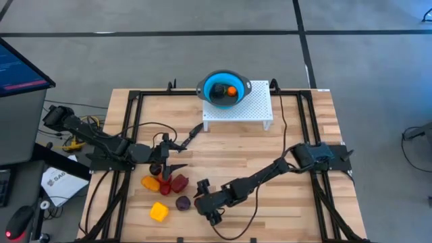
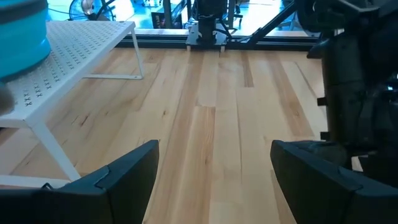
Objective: Pick & Place Fruit
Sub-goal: Put the red pomegranate into the blue strainer bowl on the shelf
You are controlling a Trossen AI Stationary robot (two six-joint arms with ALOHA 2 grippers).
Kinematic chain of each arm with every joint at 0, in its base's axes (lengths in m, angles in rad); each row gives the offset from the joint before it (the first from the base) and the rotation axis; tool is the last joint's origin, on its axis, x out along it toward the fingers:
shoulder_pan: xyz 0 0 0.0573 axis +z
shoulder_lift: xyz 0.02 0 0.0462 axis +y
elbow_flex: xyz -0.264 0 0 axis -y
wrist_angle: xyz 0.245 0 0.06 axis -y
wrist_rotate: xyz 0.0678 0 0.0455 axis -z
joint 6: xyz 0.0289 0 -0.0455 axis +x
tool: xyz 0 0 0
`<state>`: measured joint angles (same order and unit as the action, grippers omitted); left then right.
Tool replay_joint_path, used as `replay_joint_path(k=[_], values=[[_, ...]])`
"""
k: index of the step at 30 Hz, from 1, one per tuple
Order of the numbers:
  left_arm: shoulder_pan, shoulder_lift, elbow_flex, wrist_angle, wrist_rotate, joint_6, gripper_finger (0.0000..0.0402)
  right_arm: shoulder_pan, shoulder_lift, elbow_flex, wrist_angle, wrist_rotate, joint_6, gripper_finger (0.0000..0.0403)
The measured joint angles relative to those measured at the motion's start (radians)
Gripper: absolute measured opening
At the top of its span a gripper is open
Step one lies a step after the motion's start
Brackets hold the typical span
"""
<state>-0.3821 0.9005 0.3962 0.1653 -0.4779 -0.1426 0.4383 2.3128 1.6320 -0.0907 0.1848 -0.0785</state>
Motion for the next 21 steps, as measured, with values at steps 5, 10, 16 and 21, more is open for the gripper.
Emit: replay_joint_path(k=[5,10,16,21], values=[[0.0,0.0,0.0,0.0,0.0,-0.006,0.0301,-0.001,0.001,0.0,-0.037,0.033,0.024,0.0282],[0.0,0.0,0.0,0.0,0.0,-0.005,0.0301,-0.008,-0.01,0.001,-0.045,0.037,0.042,0.0246],[0.0,0.0,0.0,0.029,0.0,-0.017,0.0301,-0.029,-0.02,0.002,-0.097,0.037,0.042,0.0179],[0.007,0.0,0.0,0.097,0.04,-0.078,0.0301,-0.061,-0.086,-0.002,-0.261,0.151,0.003,0.0157]])
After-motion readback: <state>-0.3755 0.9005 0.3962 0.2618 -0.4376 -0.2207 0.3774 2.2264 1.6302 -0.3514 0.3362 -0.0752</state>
